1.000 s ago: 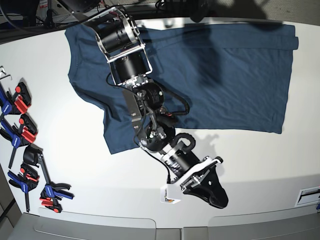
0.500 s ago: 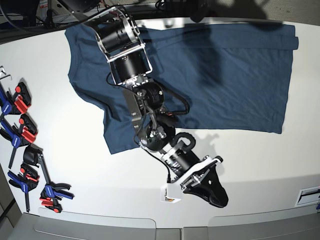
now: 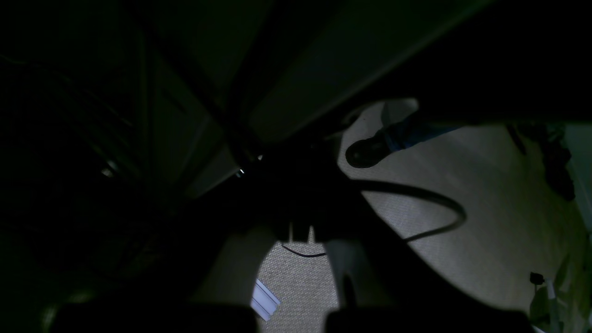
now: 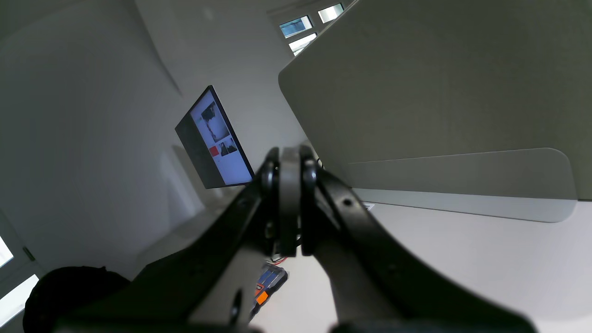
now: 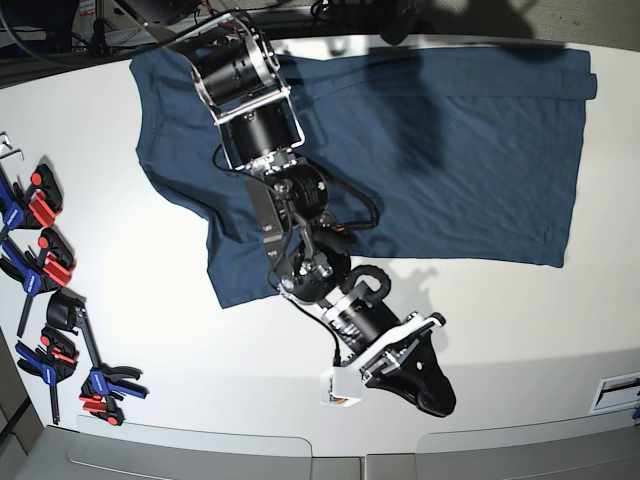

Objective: Fold the T-shirt properly

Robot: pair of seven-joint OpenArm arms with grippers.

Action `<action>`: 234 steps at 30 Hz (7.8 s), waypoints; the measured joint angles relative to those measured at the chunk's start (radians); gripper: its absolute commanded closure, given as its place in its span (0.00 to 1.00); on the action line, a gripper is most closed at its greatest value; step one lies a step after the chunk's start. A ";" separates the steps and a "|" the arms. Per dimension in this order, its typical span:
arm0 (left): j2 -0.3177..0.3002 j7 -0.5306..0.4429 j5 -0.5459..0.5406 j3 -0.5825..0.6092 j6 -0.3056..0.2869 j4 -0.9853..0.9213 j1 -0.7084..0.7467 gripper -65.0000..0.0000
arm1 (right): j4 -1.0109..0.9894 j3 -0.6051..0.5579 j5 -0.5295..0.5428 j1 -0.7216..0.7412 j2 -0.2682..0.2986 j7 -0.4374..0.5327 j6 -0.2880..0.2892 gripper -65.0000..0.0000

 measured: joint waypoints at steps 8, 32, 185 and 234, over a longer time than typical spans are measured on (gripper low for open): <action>0.000 0.000 0.000 0.000 0.000 0.000 0.000 1.00 | 0.000 0.000 0.000 0.000 0.000 0.000 0.000 1.00; 0.000 0.000 0.000 0.000 0.000 0.000 0.000 1.00 | 0.000 0.115 -0.004 0.000 -0.003 0.000 0.000 1.00; -0.001 -0.007 0.018 0.000 0.000 0.000 -0.003 1.00 | 0.000 0.190 0.445 0.076 -0.003 0.037 0.121 1.00; -0.001 -0.007 0.019 0.000 0.000 0.000 -0.003 1.00 | 0.000 0.329 -0.240 0.078 -0.003 0.026 0.133 1.00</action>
